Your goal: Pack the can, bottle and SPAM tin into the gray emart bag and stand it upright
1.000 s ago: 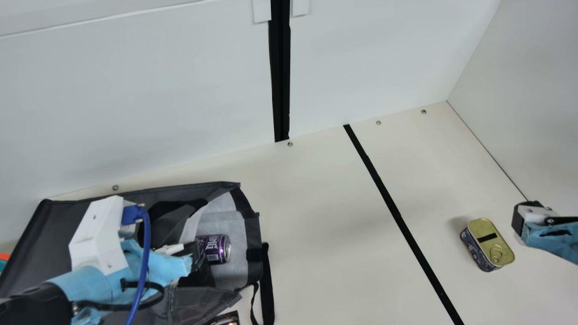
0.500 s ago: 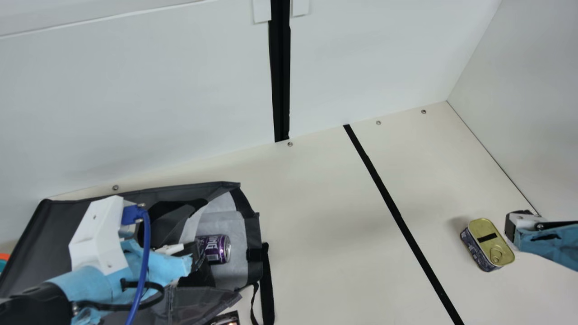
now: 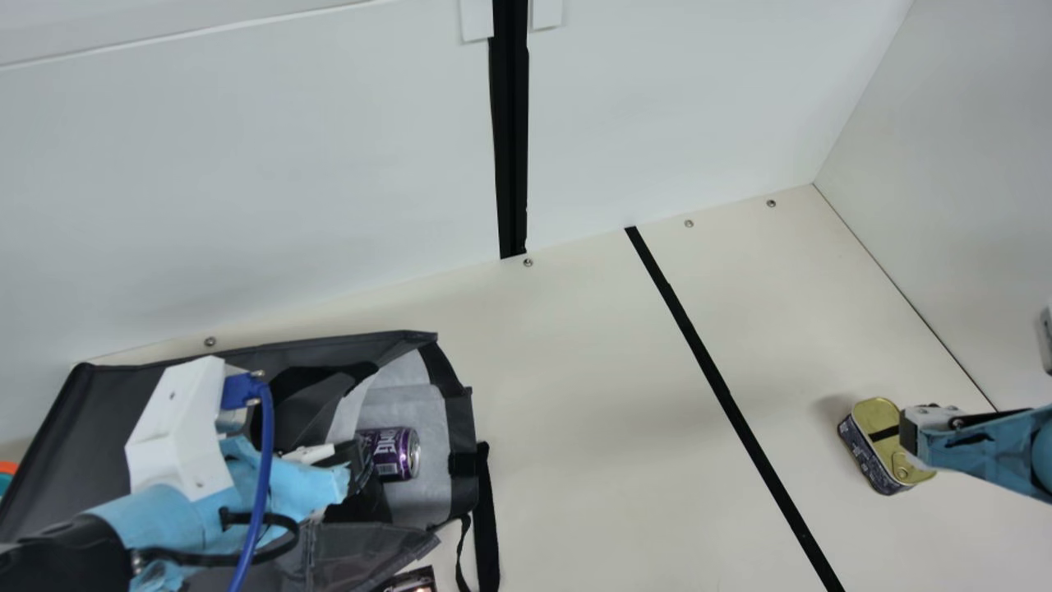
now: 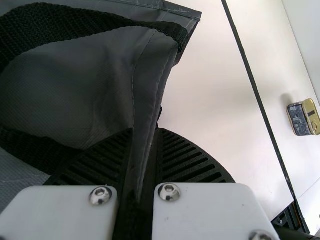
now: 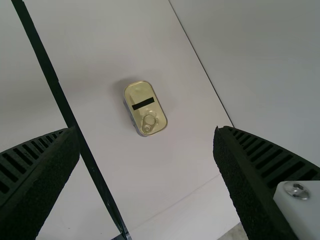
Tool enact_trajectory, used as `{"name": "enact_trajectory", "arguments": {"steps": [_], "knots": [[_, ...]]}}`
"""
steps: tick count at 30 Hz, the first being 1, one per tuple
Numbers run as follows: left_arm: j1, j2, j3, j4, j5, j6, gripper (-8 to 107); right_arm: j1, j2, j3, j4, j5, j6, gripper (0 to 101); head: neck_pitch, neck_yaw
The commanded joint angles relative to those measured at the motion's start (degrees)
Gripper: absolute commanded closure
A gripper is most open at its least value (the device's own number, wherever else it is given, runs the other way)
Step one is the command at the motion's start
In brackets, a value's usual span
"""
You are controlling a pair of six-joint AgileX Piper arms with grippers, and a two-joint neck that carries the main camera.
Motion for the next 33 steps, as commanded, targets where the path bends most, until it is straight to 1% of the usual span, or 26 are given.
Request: {"name": "enact_trajectory", "arguments": {"steps": [1, 12, 18, 23, 33], "knots": [[0.0, 0.0, 0.0, 0.0, 0.0, 0.0, 107, -0.5, 0.6, 0.2, 0.5, 0.0, -1.5, 6, -1.3, 0.0], [0.0, 0.0, 0.0, 0.0, 0.0, 0.0, 107, -4.3, 4.8, 0.8, 3.7, -0.1, -10.7, 6, -1.3, 0.0], [0.0, 0.0, 0.0, 0.0, 0.0, 0.0, 107, -6.3, 7.7, 2.5, 5.9, -2.7, -16.0, 6, -1.3, 0.0], [0.0, 0.0, 0.0, 0.0, 0.0, 0.0, 107, -8.3, 10.2, 4.6, 8.7, -5.2, -20.9, 6, -1.3, 0.0], [0.0, 0.0, 0.0, 0.0, 0.0, 0.0, 107, -11.4, 16.7, 7.7, 13.7, -10.4, -30.1, 6, -1.3, 0.0]]}}
